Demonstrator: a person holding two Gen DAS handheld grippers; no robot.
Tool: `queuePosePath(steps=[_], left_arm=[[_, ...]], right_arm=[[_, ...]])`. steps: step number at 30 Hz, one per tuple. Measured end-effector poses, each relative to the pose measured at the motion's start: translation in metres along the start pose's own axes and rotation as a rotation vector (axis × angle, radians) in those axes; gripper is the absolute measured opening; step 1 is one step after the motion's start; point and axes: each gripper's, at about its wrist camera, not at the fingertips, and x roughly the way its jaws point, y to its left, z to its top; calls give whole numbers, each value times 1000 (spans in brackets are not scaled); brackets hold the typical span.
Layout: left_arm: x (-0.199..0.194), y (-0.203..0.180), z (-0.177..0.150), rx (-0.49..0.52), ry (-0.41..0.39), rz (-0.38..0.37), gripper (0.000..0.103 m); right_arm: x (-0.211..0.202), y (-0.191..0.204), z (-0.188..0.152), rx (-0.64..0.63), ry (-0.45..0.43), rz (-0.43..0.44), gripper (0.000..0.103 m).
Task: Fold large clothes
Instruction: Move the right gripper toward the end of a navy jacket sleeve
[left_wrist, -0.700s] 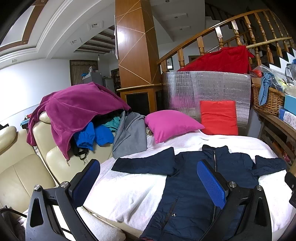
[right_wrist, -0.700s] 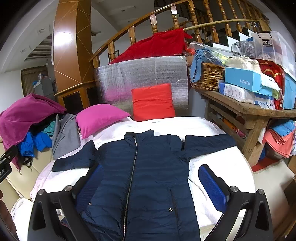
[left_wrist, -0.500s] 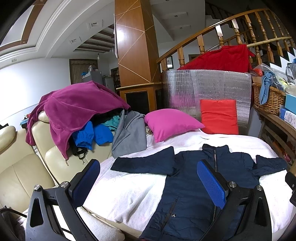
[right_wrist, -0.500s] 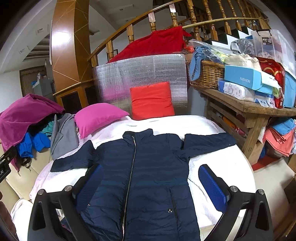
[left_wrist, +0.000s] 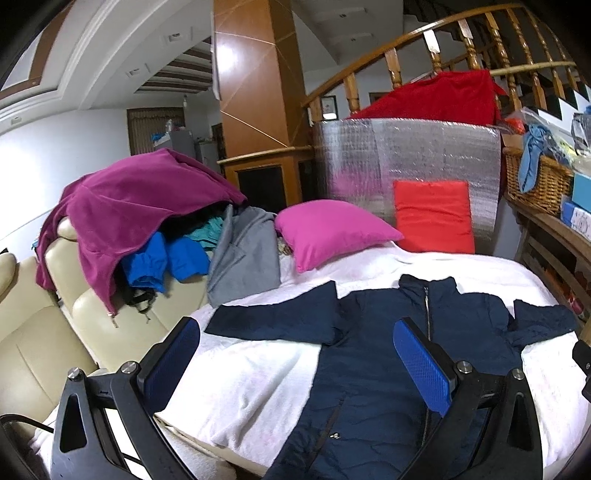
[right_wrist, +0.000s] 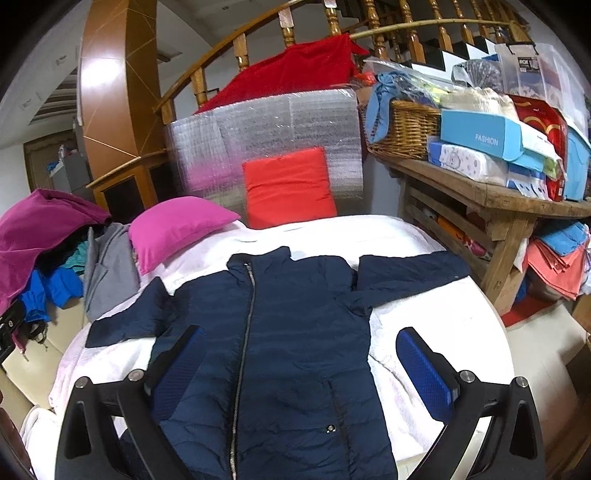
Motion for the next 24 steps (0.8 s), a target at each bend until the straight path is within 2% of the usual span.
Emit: queuePosePath(steps=[4, 12, 21, 24], left_arm=[[20, -20, -2, 31, 11, -22, 103], [72, -72, -2, 75, 74, -89, 103], [125, -113, 1, 115, 101, -111, 103], [158, -132, 1, 113, 128, -114, 103]], right_arm=[[27, -12, 6, 44, 0, -8, 103], [80, -43, 10, 73, 51, -86, 103], [137, -78, 15, 87, 115, -163, 103], [161, -106, 18, 120, 123, -145, 103]])
